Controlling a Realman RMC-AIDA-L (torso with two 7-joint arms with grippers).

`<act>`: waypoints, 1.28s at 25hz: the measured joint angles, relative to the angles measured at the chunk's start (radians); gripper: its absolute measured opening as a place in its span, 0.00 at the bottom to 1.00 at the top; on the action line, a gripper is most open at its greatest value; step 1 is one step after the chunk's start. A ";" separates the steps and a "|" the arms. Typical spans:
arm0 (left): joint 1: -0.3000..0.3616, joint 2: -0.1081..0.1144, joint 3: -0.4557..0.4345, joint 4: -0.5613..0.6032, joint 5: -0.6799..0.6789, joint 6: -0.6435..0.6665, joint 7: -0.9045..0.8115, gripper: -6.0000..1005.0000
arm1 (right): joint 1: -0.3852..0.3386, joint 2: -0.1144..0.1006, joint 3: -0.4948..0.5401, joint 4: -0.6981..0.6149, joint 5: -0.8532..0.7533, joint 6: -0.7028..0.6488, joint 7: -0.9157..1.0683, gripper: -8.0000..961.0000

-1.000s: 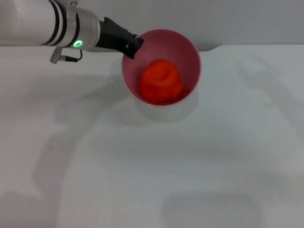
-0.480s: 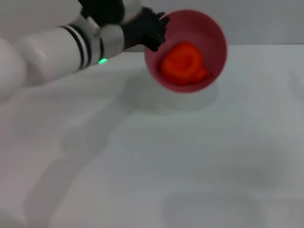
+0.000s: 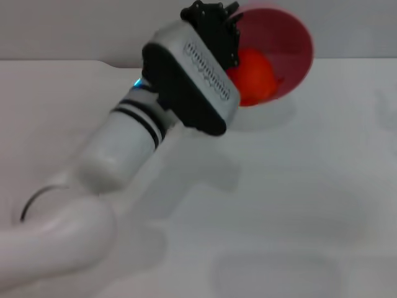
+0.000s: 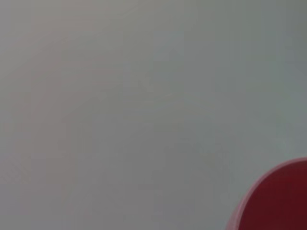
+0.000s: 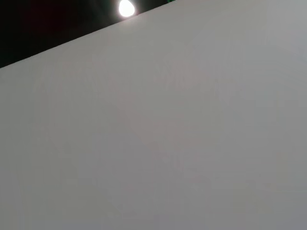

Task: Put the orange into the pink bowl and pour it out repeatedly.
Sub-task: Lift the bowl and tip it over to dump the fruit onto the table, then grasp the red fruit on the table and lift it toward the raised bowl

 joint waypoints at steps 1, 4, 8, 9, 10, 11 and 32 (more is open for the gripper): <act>0.000 -0.001 0.033 -0.016 0.004 -0.071 -0.012 0.05 | 0.005 -0.001 0.000 0.004 0.000 0.000 0.000 0.50; 0.002 -0.001 0.106 -0.047 0.005 -0.223 -0.056 0.05 | 0.026 -0.003 0.000 0.019 -0.003 0.000 0.001 0.50; 0.017 0.001 0.130 -0.046 0.015 -0.269 -0.081 0.05 | 0.041 -0.004 -0.003 0.025 -0.007 -0.001 0.001 0.50; 0.021 0.001 0.131 -0.045 0.020 -0.269 -0.081 0.05 | 0.042 -0.004 -0.006 0.025 -0.008 -0.002 0.001 0.50; 0.025 0.001 0.131 -0.043 0.030 -0.267 -0.081 0.05 | 0.043 -0.004 -0.009 0.025 -0.008 -0.004 0.001 0.50; 0.025 0.001 0.131 -0.043 0.030 -0.267 -0.081 0.05 | 0.043 -0.004 -0.012 0.026 -0.008 -0.005 0.001 0.50; 0.040 0.005 0.163 -0.063 0.107 -0.375 -0.223 0.05 | 0.046 -0.003 -0.027 0.028 -0.008 -0.008 0.027 0.50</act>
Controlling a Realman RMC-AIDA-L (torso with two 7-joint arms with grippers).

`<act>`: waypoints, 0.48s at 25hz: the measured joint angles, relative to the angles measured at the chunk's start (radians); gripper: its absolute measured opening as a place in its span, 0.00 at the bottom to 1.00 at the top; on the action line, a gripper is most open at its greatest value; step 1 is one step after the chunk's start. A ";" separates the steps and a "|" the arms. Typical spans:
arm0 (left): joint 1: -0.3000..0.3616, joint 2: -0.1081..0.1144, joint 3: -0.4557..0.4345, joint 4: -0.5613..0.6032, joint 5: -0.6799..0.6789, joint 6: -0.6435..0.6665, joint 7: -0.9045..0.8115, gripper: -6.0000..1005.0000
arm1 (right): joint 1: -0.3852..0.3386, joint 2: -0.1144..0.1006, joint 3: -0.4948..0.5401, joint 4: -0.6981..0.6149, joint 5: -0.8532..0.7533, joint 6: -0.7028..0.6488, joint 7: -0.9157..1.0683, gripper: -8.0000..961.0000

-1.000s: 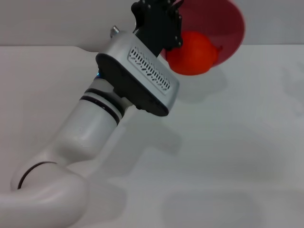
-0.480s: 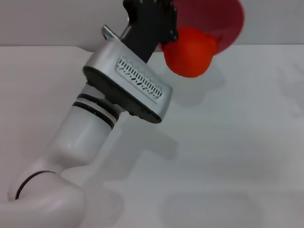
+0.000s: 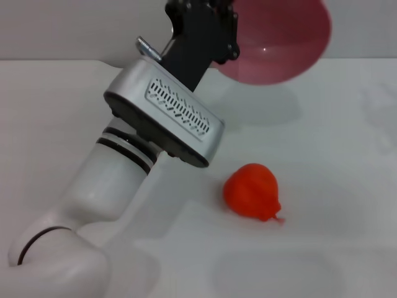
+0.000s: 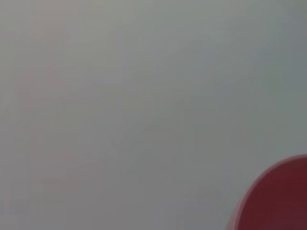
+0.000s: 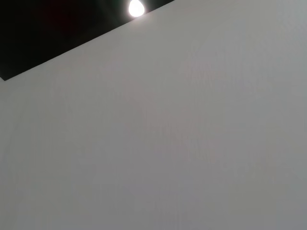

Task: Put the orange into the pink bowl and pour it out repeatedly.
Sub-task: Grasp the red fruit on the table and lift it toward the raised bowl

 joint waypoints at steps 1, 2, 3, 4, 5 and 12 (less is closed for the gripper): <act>0.000 0.000 0.000 0.000 0.000 0.000 0.000 0.05 | 0.000 0.000 0.000 0.000 0.000 0.000 0.006 0.50; -0.004 0.003 -0.020 0.008 0.000 0.049 -0.035 0.05 | 0.000 0.000 -0.001 0.000 0.000 0.000 0.011 0.50; -0.007 0.004 -0.050 0.023 0.000 0.117 -0.060 0.05 | 0.000 0.000 -0.001 0.001 0.000 0.000 0.017 0.50; -0.010 0.005 -0.082 0.040 0.000 0.182 -0.078 0.05 | -0.001 0.000 -0.001 0.001 0.000 0.000 0.020 0.50; -0.015 0.005 -0.187 0.095 0.000 0.386 -0.099 0.05 | -0.001 0.000 -0.001 0.001 -0.001 0.000 0.022 0.50; -0.075 0.005 -0.531 0.237 -0.008 1.091 -0.143 0.05 | -0.006 0.001 -0.015 0.016 -0.001 0.007 0.042 0.50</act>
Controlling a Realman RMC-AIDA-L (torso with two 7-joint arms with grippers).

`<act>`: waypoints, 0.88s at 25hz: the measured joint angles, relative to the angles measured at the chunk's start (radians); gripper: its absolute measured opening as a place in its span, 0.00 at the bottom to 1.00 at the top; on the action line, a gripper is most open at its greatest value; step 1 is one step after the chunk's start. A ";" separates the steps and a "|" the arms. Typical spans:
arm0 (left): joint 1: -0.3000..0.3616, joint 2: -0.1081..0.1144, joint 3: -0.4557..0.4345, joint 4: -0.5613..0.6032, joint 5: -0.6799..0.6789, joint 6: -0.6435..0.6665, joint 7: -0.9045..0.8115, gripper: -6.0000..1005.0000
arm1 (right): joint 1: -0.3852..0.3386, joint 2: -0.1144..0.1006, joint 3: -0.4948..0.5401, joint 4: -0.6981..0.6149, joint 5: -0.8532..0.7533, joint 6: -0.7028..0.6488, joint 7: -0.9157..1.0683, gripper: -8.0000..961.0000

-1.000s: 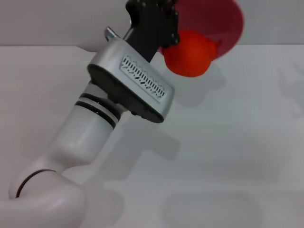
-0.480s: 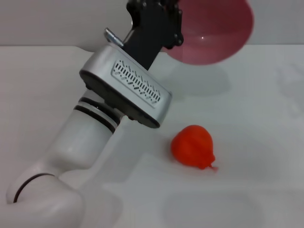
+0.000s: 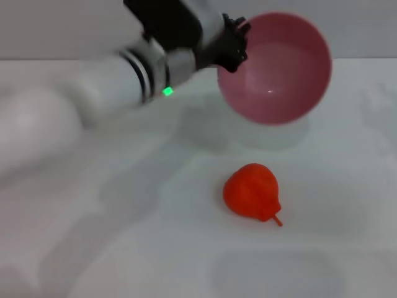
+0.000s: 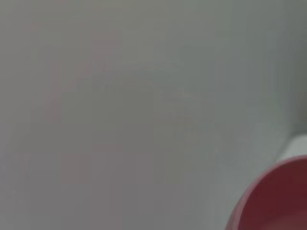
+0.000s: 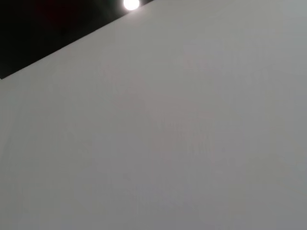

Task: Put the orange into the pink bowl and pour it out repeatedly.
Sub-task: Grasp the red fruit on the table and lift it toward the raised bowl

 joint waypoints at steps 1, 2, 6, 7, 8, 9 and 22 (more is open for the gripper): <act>-0.019 -0.001 -0.065 0.009 -0.002 0.115 -0.001 0.05 | 0.000 0.000 -0.002 0.003 0.000 0.000 0.011 0.50; -0.045 0.000 -0.139 0.011 -0.004 0.227 -0.001 0.05 | -0.001 0.000 -0.004 0.005 -0.002 0.001 0.030 0.50; -0.164 0.003 -0.438 -0.077 0.010 0.577 -0.008 0.05 | -0.011 -0.012 0.005 -0.014 -0.079 -0.004 0.144 0.50; -0.192 0.008 -0.521 -0.114 0.028 0.634 -0.010 0.05 | -0.014 -0.022 0.014 -0.033 -0.124 -0.006 0.190 0.50; -0.223 0.013 -0.608 -0.153 0.059 0.679 -0.011 0.05 | -0.018 -0.031 0.020 -0.055 -0.173 -0.006 0.244 0.50; -0.250 0.023 -0.688 -0.187 0.099 0.723 -0.012 0.05 | -0.021 -0.044 0.030 -0.087 -0.224 -0.007 0.301 0.50; -0.224 0.114 -0.885 -0.228 0.198 0.793 -0.041 0.05 | 0.111 -0.069 0.320 -1.000 -1.655 -0.179 1.626 0.50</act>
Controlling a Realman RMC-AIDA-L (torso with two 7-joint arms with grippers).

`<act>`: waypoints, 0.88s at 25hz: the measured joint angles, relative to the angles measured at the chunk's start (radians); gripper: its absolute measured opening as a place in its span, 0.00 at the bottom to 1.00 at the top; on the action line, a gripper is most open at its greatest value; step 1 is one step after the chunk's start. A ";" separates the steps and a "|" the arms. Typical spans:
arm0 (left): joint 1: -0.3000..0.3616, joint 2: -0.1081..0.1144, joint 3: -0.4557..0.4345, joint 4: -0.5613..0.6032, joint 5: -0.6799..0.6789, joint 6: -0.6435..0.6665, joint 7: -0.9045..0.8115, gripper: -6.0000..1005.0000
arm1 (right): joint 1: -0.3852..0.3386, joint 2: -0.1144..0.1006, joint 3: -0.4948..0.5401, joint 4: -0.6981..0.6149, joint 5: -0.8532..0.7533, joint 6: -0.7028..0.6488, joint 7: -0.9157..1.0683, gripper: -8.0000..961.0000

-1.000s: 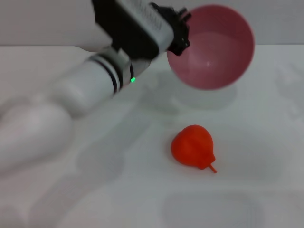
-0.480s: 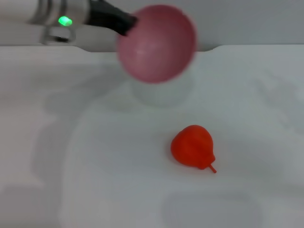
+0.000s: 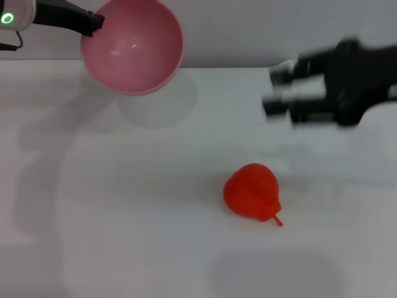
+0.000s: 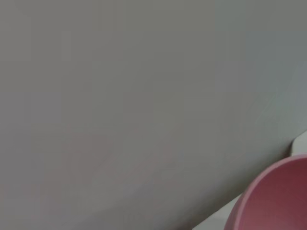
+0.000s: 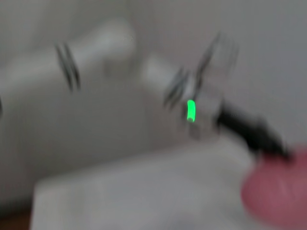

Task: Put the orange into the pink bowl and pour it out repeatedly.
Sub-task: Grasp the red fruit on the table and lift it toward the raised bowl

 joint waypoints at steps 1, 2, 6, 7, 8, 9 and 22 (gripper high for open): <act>0.001 0.000 0.000 -0.001 0.001 -0.001 0.000 0.05 | 0.044 0.005 -0.013 -0.039 -0.103 -0.050 0.065 0.50; 0.002 0.002 -0.001 -0.001 0.003 -0.003 0.000 0.05 | 0.089 0.012 -0.028 -0.069 -0.206 -0.102 0.124 0.50; 0.008 0.006 -0.007 -0.001 0.004 -0.009 -0.001 0.05 | 0.237 0.058 -0.106 -0.045 -0.552 -0.191 0.233 0.50; 0.010 0.006 -0.011 0.000 0.004 -0.011 -0.001 0.05 | 0.237 0.058 -0.106 -0.045 -0.552 -0.191 0.233 0.50; 0.011 0.007 -0.016 0.000 0.004 -0.013 -0.001 0.05 | 0.251 0.065 -0.124 -0.019 -0.602 -0.181 0.241 0.50; 0.013 0.007 -0.020 0.000 0.004 -0.015 -0.001 0.05 | 0.260 0.067 -0.140 0.017 -0.629 -0.156 0.247 0.50; 0.026 -0.010 -0.015 0.004 0.004 -0.014 0.010 0.05 | 0.299 0.067 -0.274 0.419 -0.652 0.151 0.240 0.50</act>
